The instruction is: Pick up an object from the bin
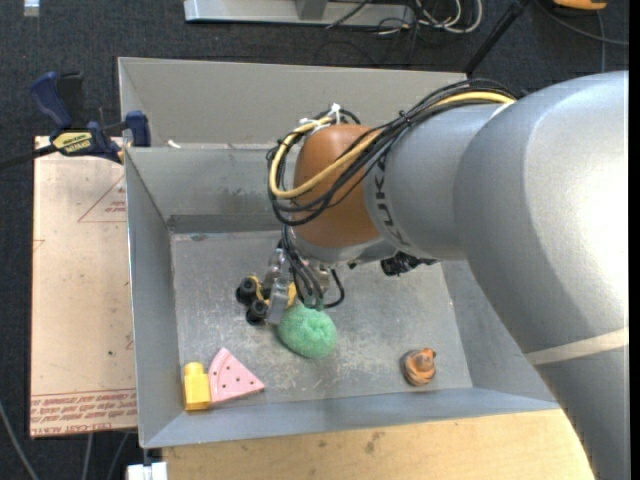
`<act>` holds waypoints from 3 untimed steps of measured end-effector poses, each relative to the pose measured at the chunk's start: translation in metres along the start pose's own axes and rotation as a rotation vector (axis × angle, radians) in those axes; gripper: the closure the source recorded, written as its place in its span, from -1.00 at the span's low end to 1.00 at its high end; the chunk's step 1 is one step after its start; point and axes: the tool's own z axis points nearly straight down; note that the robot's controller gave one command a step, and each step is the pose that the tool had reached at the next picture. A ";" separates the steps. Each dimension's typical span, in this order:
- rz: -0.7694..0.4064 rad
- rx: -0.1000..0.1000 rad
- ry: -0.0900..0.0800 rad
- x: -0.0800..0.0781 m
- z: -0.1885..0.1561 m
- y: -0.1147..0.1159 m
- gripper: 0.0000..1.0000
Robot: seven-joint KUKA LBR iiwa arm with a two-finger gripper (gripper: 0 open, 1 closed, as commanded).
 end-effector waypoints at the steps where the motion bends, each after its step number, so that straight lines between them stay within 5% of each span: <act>1: -0.002 0.002 0.003 0.002 -0.004 -0.001 1.00; 2: 0.062 0.004 -0.001 0.040 -0.031 0.002 1.00; 3: 0.013 0.010 0.012 0.020 -0.072 -0.020 1.00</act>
Offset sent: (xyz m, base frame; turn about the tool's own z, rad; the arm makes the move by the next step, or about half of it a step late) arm -0.0475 0.0122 0.0230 0.0700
